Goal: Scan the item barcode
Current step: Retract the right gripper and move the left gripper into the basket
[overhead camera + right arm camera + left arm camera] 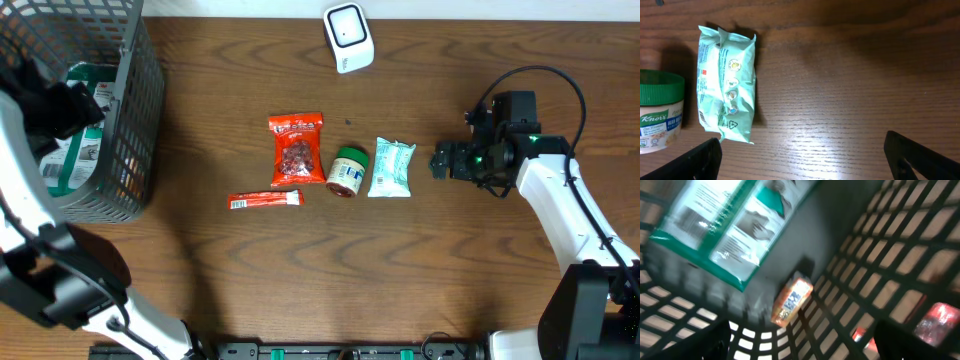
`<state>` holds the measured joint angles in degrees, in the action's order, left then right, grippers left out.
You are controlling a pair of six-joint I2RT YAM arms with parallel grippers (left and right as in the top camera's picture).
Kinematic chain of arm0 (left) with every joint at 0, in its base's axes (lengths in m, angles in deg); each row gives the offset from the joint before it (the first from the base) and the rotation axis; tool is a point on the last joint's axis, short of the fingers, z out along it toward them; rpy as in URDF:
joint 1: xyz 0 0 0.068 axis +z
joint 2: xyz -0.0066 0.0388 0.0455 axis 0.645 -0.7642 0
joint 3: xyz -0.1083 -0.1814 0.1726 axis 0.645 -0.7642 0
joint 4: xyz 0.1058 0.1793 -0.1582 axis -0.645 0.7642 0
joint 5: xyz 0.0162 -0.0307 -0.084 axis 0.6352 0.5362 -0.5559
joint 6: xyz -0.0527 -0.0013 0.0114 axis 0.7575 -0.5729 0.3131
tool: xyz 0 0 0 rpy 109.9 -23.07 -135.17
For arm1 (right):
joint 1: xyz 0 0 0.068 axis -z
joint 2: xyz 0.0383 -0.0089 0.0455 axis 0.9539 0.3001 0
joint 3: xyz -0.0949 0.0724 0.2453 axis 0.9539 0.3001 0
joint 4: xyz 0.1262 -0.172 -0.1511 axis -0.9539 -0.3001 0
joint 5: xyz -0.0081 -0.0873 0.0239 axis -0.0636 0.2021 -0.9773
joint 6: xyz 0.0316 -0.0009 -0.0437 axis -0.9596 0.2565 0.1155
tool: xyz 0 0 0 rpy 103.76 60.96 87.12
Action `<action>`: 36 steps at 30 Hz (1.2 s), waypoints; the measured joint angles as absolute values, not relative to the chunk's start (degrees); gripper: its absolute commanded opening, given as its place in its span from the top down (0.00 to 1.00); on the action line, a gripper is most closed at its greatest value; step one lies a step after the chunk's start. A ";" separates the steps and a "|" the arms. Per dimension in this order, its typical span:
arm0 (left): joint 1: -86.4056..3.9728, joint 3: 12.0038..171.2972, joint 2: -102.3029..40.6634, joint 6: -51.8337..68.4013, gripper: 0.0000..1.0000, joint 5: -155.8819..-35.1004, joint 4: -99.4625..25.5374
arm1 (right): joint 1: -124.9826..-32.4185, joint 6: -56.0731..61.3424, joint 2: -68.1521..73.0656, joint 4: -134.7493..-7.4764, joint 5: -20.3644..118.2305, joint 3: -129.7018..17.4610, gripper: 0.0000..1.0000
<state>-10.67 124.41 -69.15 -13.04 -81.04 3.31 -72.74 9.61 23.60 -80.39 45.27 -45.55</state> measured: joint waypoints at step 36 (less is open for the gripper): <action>-13.60 105.53 -79.11 -19.35 0.60 -79.91 -8.69 | -72.74 9.59 23.60 -80.41 45.27 -45.55 0.01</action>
